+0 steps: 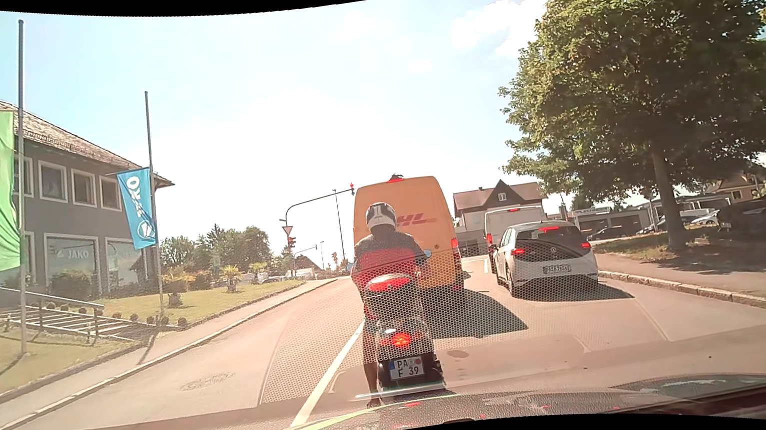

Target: Follow the waypoints while adhering to traffic rules and regulations

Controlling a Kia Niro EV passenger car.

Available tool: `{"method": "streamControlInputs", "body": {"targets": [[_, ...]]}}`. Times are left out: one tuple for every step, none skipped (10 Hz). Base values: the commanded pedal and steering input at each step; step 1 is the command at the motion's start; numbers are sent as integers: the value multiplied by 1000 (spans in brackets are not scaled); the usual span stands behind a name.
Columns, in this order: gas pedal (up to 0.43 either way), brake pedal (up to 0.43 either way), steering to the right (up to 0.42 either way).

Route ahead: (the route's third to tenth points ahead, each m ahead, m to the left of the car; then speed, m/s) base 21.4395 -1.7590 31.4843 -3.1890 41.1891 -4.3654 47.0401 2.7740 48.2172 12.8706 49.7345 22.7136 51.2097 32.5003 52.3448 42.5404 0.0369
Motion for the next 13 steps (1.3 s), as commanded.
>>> {"method": "streamControlInputs", "body": {"targets": [[0, 244, 24], [0, 244, 24], [0, 250, 24], [0, 244, 24], [0, 250, 24], [0, 250, 24], [0, 244, 24], [0, 250, 24], [0, 244, 24], [0, 244, 24], [0, 250, 24], [0, 250, 24], [0, 244, 24]]}}
